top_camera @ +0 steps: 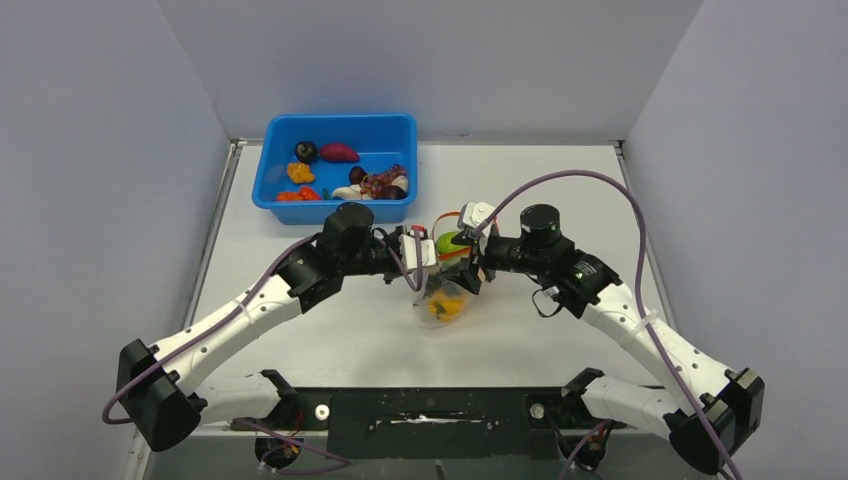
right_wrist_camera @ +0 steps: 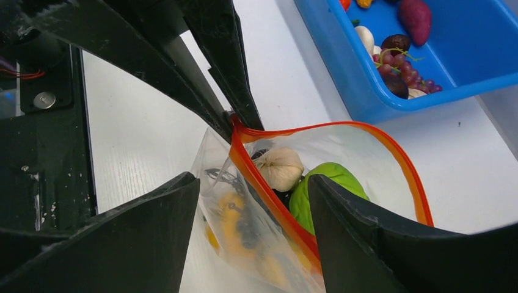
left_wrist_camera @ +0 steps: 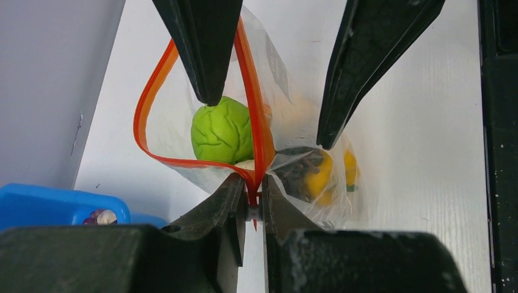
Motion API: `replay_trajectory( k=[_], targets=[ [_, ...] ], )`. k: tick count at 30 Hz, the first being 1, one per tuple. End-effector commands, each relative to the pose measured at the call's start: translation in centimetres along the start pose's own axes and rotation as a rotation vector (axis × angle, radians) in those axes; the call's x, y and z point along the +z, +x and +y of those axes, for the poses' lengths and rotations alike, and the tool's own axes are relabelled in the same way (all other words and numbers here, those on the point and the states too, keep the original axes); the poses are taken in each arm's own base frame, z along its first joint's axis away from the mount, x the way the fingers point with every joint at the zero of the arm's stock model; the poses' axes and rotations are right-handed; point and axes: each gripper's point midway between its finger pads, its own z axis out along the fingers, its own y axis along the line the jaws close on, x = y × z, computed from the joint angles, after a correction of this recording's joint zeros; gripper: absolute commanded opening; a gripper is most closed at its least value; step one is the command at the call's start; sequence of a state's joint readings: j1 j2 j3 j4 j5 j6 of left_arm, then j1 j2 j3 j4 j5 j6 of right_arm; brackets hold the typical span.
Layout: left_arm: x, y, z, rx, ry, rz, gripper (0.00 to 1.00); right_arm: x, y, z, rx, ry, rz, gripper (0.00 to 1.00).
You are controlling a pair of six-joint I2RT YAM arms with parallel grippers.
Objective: Place the food in the zip-top bag and seal the zipper
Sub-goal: Zip the zipper food storage bag at the center of the board.
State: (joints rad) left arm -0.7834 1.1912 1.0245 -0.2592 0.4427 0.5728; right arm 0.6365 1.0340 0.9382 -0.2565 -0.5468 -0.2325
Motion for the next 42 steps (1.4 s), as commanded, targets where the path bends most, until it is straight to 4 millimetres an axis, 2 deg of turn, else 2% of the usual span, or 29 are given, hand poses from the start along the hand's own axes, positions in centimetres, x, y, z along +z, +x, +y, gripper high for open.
replay_trajectory(
  k=[1, 4, 6, 8, 10, 11, 13, 14, 15, 19, 21, 24, 27, 29, 42],
  targets=[
    [-1.4, -3.0, 0.0, 0.082, 0.016, -0.093, 0.00, 0.6, -1.2, 0.0, -0.043, -0.046, -0.002, 0.66],
    [-1.6, -3.3, 0.0, 0.089, 0.015, -0.101, 0.00, 1.1, -0.7, 0.0, -0.041, -0.058, 0.017, 0.64],
    [-1.8, -3.4, 0.1, 0.089, 0.008, -0.103, 0.00, 1.4, -0.7, 0.2, -0.047, -0.079, 0.021, 0.58],
    [-2.1, -3.5, 0.3, 0.072, -0.016, -0.102, 0.00, 1.6, -1.2, 0.5, -0.056, -0.099, 0.010, 0.41],
    [-2.6, -3.8, 0.9, 0.027, -0.048, -0.092, 0.06, 1.6, -1.6, 0.5, -0.061, -0.091, -0.010, 0.18],
    [-3.0, -3.9, 1.3, -0.014, -0.070, -0.081, 0.10, 1.5, -1.8, 0.5, -0.066, -0.082, -0.023, 0.09],
    [-3.6, -4.2, 1.3, -0.076, -0.072, -0.080, 0.29, 1.2, -1.9, 0.4, -0.083, -0.058, -0.049, 0.00],
    [-3.8, -4.4, 1.2, -0.109, -0.070, -0.091, 0.37, 1.0, -1.9, 0.4, -0.089, -0.045, -0.061, 0.00],
    [-4.0, -4.9, 1.0, -0.142, -0.072, -0.117, 0.40, 0.9, -1.7, 0.3, -0.092, -0.029, -0.069, 0.00],
    [-5.1, -6.0, 0.5, -0.297, -0.120, -0.248, 0.44, 0.3, -1.3, -0.1, -0.099, 0.035, -0.093, 0.00],
    [-5.6, -5.6, 0.3, -0.389, -0.148, -0.314, 0.48, 0.1, -1.1, -0.2, -0.099, 0.058, -0.104, 0.00],
    [-6.6, -6.1, 0.1, -0.507, -0.159, -0.439, 0.53, -0.2, -1.4, -0.2, -0.091, 0.080, -0.139, 0.00],
    [-6.6, -6.6, -1.0, -0.574, -0.093, -0.530, 0.54, -0.2, -1.6, 0.0, -0.076, 0.080, -0.172, 0.00],
    [-5.9, -5.8, -1.4, -0.609, -0.072, -0.539, 0.54, -0.1, -1.7, 0.3, -0.068, 0.070, -0.180, 0.00],
    [-3.3, -3.8, -1.6, -0.627, -0.021, -0.551, 0.50, 0.0, -1.7, 0.7, -0.043, 0.058, -0.187, 0.00]
  ],
)
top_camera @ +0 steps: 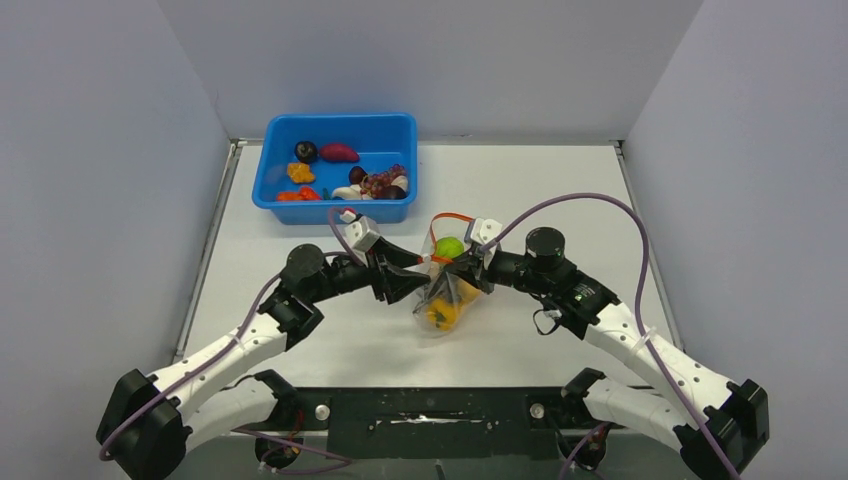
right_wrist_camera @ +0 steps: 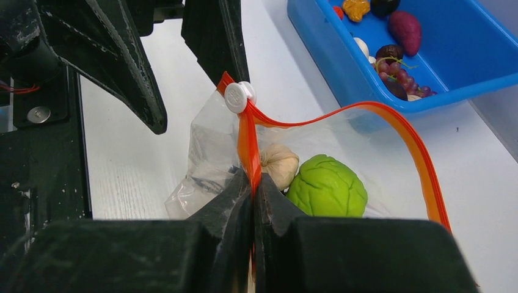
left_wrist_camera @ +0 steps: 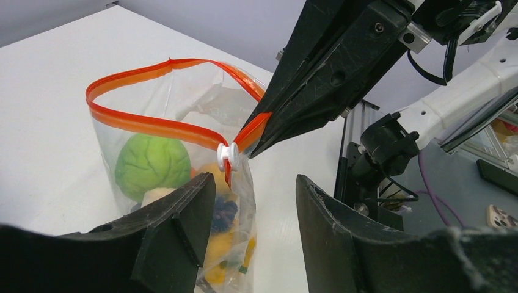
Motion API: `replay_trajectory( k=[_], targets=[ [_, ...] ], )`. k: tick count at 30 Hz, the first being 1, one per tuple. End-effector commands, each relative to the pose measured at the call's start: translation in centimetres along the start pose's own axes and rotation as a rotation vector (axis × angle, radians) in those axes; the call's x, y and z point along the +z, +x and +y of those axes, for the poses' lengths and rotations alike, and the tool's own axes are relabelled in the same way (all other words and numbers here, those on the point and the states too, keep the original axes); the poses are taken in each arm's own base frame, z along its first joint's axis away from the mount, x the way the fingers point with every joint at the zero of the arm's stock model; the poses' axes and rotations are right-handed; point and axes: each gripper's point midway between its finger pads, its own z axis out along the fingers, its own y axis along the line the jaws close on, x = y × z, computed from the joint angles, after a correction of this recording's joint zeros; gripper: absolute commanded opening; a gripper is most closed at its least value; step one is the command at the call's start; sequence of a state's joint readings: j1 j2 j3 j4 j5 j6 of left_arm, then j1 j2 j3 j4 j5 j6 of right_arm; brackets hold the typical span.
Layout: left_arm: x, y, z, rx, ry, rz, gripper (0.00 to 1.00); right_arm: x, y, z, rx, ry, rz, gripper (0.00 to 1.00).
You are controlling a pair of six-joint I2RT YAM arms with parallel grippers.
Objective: Place the food in the zip-top bag and seal the zipper
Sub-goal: Zip the zipper food storage bag at the center of the board.
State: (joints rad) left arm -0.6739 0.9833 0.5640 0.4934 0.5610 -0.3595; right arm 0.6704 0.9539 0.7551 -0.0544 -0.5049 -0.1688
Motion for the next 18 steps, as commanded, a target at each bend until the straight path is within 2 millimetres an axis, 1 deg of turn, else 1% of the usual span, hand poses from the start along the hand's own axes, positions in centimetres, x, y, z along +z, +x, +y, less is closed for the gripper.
replay_trajectory(
  k=[1, 4, 8, 9, 10, 13, 14, 16, 17, 18],
  targets=[
    [0.4, -1.5, -0.7, 0.054, 0.062, -0.079, 0.50, -0.1, -3.4, -0.4, -0.047, 0.022, -0.115, 0.00],
    [0.7, -0.8, -0.2, 0.054, 0.051, -0.064, 0.49, -0.1, -3.4, -0.3, -0.044, 0.021, -0.117, 0.00],
    [0.7, -0.5, 0.2, 0.067, 0.043, -0.071, 0.46, 0.1, -3.4, -0.2, -0.042, 0.011, -0.117, 0.00],
    [0.7, -0.7, 0.1, 0.075, 0.044, -0.083, 0.43, 0.1, -3.4, -0.1, -0.042, 0.008, -0.118, 0.00],
    [0.6, -0.9, 0.1, 0.083, 0.045, -0.095, 0.38, 0.2, -3.3, 0.0, -0.041, 0.004, -0.116, 0.00],
    [0.4, -1.1, -0.1, 0.099, 0.053, -0.122, 0.12, 0.2, -3.2, 0.2, -0.037, -0.005, -0.113, 0.00],
    [0.4, -1.1, -0.1, 0.100, 0.052, -0.128, 0.08, 0.2, -3.1, 0.3, -0.036, -0.013, -0.110, 0.00],
    [0.2, -1.2, -0.3, 0.107, 0.058, -0.137, 0.02, 0.1, -3.1, 0.5, -0.033, -0.020, -0.110, 0.03],
    [0.2, -1.3, -0.4, 0.112, 0.061, -0.138, 0.00, 0.1, -3.1, 0.6, -0.031, -0.023, -0.108, 0.06],
    [0.1, -1.3, -0.4, 0.116, 0.061, -0.139, 0.00, 0.0, -3.2, 0.7, -0.030, -0.025, -0.106, 0.09]
  ],
)
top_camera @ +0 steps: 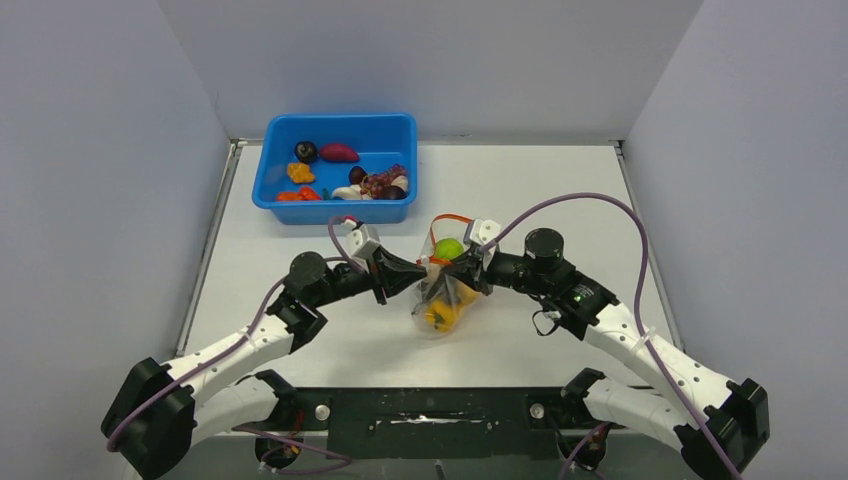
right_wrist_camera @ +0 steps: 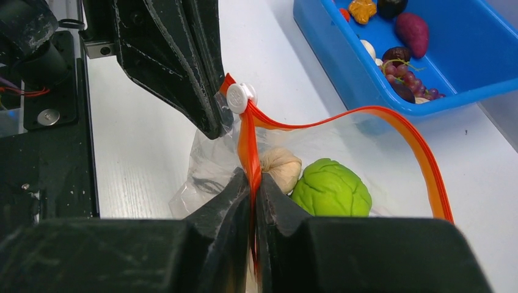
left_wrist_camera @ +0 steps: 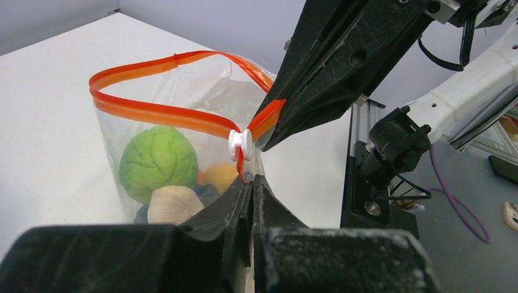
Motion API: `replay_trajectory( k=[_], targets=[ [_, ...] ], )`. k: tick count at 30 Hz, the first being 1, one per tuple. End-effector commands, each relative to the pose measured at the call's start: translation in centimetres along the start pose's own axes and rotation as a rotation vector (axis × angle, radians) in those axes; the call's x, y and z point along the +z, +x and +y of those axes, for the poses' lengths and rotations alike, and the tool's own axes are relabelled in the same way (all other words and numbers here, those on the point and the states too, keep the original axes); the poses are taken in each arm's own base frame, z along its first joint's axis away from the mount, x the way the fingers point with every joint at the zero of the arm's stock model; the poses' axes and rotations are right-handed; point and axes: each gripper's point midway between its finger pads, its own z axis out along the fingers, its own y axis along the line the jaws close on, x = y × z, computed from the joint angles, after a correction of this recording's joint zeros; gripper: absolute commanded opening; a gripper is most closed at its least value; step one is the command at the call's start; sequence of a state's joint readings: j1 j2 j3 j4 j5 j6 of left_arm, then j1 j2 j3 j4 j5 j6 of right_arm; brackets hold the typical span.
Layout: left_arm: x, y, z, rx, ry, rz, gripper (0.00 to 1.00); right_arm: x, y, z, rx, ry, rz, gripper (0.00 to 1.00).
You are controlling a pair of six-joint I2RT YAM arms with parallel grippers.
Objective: Place the food in the zip-top bag and seal the zipper
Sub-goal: Zip the zipper food storage bag at the center of the board.
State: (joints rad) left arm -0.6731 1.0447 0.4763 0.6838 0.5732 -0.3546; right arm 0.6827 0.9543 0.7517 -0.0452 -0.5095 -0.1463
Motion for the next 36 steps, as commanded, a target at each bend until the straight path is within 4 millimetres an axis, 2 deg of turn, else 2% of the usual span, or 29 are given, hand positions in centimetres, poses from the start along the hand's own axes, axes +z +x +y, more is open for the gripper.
replay_trajectory(
  k=[1, 7, 11, 16, 26, 31, 36],
  targets=[
    [-0.1, -3.1, -1.0, 0.095, 0.032, -0.113, 0.00, -0.2, -3.1, 0.3, -0.048, -0.014, -0.094, 0.13],
    [-0.3, -3.1, -1.2, 0.136, 0.036, -0.099, 0.00, -0.7, -4.6, 0.4, -0.099, -0.037, -0.074, 0.47],
    [-0.2, -2.8, -1.6, 0.172, 0.064, -0.048, 0.00, -1.0, -6.0, 0.1, -0.146, -0.039, -0.070, 0.53],
    [-0.4, -2.5, -2.1, 0.202, 0.088, -0.014, 0.00, -0.4, -7.3, 0.8, -0.183, -0.118, -0.079, 0.48],
    [-0.7, -2.3, -2.9, 0.237, 0.115, -0.014, 0.00, 1.6, -7.0, 2.8, -0.253, -0.285, -0.043, 0.46],
    [-0.7, -2.1, -3.2, 0.235, 0.133, -0.006, 0.00, 2.4, -6.4, 3.3, -0.253, -0.327, -0.022, 0.33],
    [-0.8, -2.0, -3.0, 0.240, 0.116, 0.001, 0.00, 2.4, -5.5, 3.6, -0.258, -0.336, -0.008, 0.22]
  ],
)
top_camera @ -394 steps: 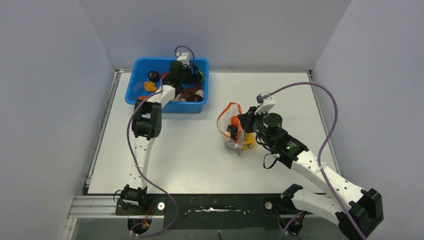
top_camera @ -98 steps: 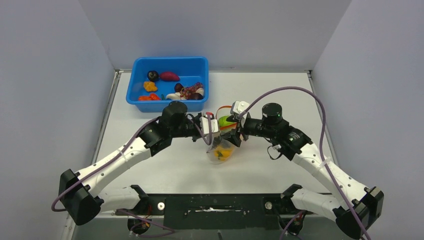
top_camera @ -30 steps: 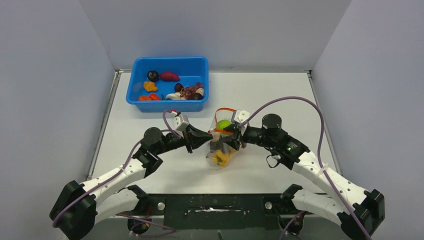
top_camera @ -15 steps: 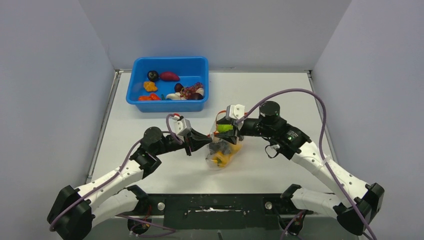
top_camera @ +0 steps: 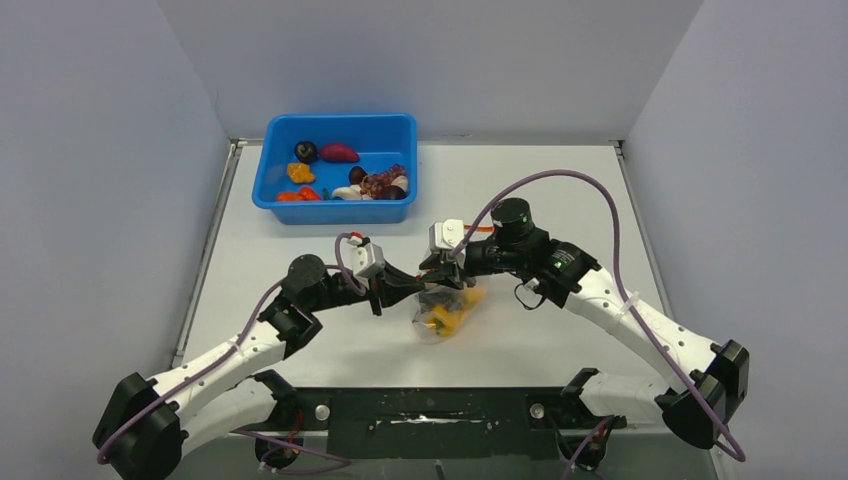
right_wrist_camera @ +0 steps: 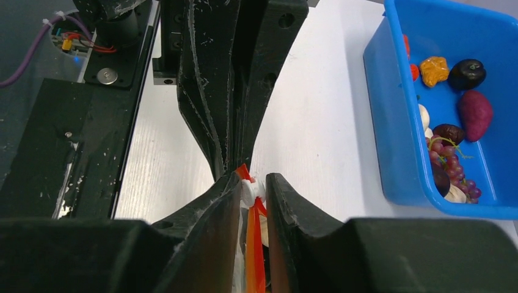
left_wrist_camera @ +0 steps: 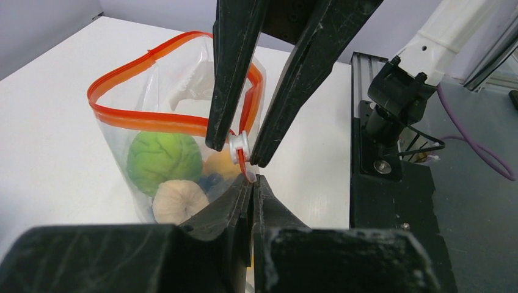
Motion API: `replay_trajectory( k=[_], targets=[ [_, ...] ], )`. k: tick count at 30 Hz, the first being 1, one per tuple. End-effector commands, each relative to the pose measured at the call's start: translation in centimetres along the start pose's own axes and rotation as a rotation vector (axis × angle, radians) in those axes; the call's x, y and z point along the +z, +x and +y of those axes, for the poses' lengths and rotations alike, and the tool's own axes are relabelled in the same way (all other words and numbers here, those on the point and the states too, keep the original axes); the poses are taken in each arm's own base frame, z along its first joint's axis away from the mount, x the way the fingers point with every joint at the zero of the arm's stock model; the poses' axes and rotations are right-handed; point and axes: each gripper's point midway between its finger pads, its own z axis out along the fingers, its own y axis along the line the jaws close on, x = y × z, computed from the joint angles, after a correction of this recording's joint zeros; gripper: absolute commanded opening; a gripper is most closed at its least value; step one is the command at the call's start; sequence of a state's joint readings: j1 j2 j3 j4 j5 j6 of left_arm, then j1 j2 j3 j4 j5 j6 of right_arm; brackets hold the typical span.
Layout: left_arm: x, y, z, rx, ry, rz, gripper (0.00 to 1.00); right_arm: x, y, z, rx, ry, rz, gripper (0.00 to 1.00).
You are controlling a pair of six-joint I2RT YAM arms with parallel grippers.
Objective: Place the food in the zip-top bag and seal the zipper
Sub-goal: Zip the zipper food storage bag at the center of the board.
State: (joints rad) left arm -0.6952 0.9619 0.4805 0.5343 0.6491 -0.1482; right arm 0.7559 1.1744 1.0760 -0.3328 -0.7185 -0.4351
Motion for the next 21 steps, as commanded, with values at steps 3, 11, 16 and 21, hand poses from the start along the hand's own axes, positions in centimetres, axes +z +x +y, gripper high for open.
replay_trajectory(
  k=[3, 11, 16, 21],
  targets=[
    [0.1, -3.4, -0.8, 0.084, 0.024, -0.071, 0.00, -0.6, -1.2, 0.4, -0.067, 0.003, -0.030, 0.11],
    [0.2, -3.6, -1.3, 0.093, 0.051, -0.074, 0.00, -1.3, -0.8, 0.2, -0.086, 0.038, -0.018, 0.00],
    [0.0, -4.7, -1.4, 0.134, 0.050, -0.121, 0.00, -1.1, -0.5, 0.5, -0.077, 0.013, -0.002, 0.00],
    [-0.2, -4.8, -1.3, 0.151, 0.038, -0.127, 0.00, -1.4, 0.3, 0.8, -0.075, 0.022, 0.012, 0.00]
  ],
)
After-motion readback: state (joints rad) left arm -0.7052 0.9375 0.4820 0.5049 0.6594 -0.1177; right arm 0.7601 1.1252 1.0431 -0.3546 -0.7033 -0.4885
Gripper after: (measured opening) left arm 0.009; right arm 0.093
